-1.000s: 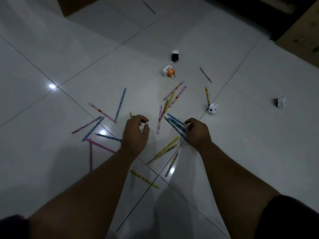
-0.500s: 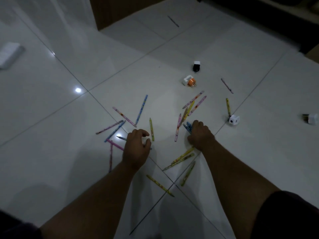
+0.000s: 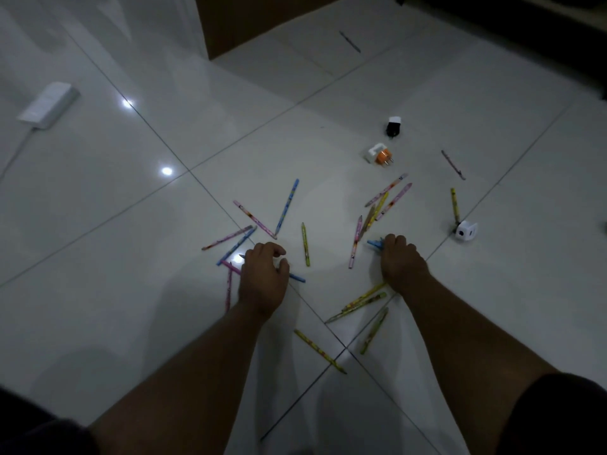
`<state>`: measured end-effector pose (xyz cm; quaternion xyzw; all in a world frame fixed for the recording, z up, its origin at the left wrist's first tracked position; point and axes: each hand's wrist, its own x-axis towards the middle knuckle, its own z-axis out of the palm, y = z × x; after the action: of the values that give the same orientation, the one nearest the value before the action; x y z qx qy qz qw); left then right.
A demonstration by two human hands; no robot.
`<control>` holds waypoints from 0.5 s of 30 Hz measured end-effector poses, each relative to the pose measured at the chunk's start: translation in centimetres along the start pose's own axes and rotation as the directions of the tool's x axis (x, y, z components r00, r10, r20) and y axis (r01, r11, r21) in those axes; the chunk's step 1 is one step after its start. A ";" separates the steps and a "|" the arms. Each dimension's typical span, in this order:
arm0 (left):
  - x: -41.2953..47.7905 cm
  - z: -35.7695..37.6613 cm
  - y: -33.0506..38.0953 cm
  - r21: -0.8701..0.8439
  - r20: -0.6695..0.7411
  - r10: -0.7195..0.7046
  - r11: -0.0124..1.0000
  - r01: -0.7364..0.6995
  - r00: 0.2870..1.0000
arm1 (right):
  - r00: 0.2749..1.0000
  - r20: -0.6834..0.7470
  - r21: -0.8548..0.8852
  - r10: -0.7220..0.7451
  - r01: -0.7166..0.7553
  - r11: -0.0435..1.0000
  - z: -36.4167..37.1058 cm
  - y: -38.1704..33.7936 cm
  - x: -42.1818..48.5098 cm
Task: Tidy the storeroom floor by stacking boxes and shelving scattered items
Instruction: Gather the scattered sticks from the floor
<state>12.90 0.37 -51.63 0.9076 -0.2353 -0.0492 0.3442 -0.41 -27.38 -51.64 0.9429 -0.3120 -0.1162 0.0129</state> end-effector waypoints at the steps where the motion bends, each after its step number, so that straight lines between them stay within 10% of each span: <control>1: 0.0 -0.3 -0.3 0.015 -0.002 -0.007 1.000 0.007 1.000 | 0.998 -0.053 0.045 -0.031 0.034 0.998 -0.8 -0.1 -0.5; 9: 1.0 -1.1 -1.3 0.098 0.029 0.066 0.993 -0.068 0.997 | 0.855 0.143 0.026 -0.498 0.499 0.866 -4.8 0.8 -5.7; 15: 1.0 -0.5 0.6 0.107 0.078 0.124 0.986 -0.131 0.989 | 0.757 0.300 -0.074 -0.580 0.625 0.778 -3.4 2.4 -8.2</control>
<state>13.71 -0.18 -50.79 0.9062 -0.3074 -0.0461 0.2867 -7.39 -24.59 -46.36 0.9645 0.0211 -0.2628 0.0136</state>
